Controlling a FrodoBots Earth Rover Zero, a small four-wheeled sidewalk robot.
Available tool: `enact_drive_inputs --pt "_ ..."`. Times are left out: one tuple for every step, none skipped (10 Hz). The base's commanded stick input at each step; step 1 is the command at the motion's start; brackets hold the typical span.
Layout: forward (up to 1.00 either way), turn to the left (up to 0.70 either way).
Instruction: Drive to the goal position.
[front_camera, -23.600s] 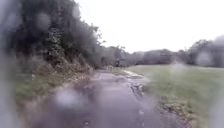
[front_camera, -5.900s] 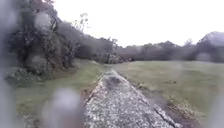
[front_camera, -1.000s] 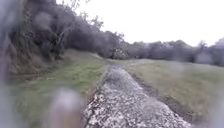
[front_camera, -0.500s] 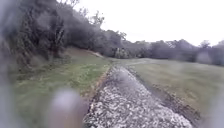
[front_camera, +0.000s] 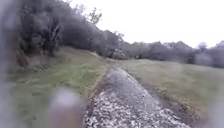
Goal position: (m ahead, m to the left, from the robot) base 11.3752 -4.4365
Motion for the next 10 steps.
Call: enact_drive_inputs --pt "0.85 0.00" --pt "0.85 0.00" --pt "0.85 0.00" --pt "0.85 0.00" --pt "0.85 0.00" --pt "0.85 0.00" --pt "0.85 0.00" --pt "0.85 0.00" --pt "0.85 0.00" --pt "0.85 0.00"
